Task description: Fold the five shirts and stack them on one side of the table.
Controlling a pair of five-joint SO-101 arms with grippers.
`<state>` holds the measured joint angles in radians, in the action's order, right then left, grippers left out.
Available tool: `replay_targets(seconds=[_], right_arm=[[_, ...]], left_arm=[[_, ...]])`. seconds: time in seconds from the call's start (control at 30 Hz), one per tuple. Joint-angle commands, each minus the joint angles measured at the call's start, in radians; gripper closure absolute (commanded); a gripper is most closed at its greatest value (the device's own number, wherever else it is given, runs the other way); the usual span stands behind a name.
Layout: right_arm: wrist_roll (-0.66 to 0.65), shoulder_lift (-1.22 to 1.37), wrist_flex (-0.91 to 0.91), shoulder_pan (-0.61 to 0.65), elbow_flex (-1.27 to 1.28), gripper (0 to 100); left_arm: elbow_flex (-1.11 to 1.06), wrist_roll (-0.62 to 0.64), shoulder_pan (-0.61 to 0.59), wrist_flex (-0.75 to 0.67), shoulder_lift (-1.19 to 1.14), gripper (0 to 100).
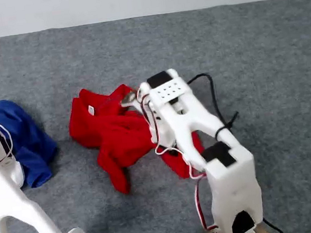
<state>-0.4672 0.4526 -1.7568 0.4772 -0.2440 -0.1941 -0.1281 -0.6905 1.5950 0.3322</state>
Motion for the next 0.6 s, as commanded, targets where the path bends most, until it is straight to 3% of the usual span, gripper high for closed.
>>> replay_targets(seconds=[0.0, 0.2, 0.37, 0.57], right_arm=[[-0.023, -0.206, -0.041, -0.042, -0.048, 98.8], [-0.023, -0.460, -0.041, -0.145, -0.049, 98.8], [-0.023, -0.650, -0.038, -0.305, -0.077, 98.8], [-0.023, -0.745, -0.036, -0.521, -0.143, 98.8]], left_arm=[[0.005, -0.006, 0.008, -0.020, 0.031, 90], [0.005, -0.006, 0.009, -0.020, 0.029, 90], [0.005, -0.006, 0.014, -0.018, 0.029, 90], [0.010, -0.005, 0.186, 0.017, 0.037, 90]])
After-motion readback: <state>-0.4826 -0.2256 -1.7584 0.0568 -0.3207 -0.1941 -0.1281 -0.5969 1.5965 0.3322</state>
